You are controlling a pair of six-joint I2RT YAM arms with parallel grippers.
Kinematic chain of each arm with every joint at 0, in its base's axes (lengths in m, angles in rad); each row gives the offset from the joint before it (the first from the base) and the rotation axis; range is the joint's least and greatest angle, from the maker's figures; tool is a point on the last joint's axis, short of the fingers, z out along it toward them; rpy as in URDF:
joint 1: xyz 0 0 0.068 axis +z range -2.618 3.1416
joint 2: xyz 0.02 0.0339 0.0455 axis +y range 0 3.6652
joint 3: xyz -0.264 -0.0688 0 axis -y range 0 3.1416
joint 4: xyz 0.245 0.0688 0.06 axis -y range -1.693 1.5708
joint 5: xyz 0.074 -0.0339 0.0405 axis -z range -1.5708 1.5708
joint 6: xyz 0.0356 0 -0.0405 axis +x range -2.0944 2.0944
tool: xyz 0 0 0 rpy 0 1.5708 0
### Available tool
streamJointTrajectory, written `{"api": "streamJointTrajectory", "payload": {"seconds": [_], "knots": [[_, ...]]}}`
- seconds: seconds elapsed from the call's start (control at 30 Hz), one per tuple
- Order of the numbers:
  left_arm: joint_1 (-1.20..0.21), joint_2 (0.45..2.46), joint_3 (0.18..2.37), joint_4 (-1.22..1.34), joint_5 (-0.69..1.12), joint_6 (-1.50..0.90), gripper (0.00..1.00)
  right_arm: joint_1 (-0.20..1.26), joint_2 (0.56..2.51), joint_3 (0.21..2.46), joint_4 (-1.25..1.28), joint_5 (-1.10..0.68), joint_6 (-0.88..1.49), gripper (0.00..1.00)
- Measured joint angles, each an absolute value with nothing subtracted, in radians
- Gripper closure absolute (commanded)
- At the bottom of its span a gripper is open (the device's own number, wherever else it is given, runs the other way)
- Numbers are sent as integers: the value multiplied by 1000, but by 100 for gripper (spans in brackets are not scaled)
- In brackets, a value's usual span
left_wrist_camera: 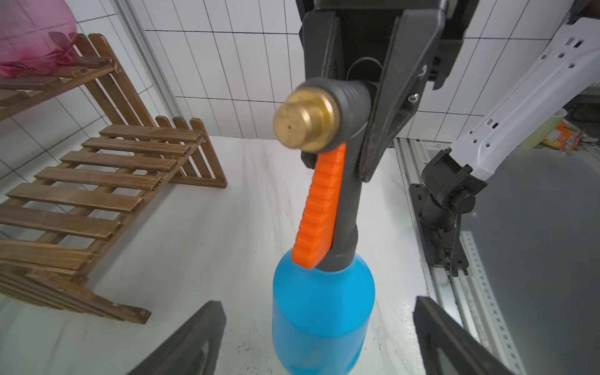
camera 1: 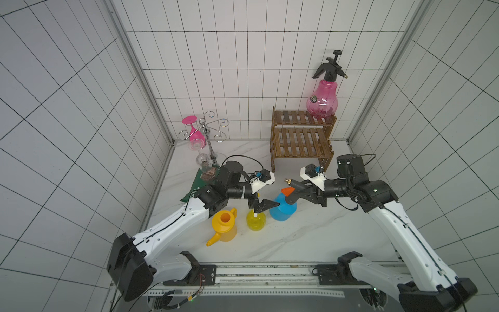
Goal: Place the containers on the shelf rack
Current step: 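Pick up a container from the center of the board.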
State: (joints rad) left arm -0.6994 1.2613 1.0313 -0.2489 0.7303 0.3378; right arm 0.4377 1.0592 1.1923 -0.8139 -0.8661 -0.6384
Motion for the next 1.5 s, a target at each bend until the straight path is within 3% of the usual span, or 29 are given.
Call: {"api": "streamJointTrajectory", "payload": {"seconds": [0.33,0.57,0.77,1.0,1.07,1.27,1.3,1.5], "knots": [[-699,1351,1078,-259,916,329,40,438,1081,1230,-836,-947,-667,100],[-699,1372,1111,-267,966,321,45,438,1095,1240,-836,-965,-682,100],[-698,1385,1132,-266,984,300,66,439,1100,1241,-844,-984,-686,100],[-698,1394,1138,-262,988,311,100,445,1105,1251,-875,-1006,-677,99],[-698,1394,1139,-266,987,315,100,445,1105,1253,-875,-1006,-674,82],[-677,1393,1141,-271,990,296,100,445,1078,1238,-750,-973,-562,6],[-668,1390,1140,-266,993,284,100,444,1057,1224,-705,-962,-519,0],[-599,1336,1131,-134,1019,138,100,416,894,1054,-278,-934,-100,1]]}}
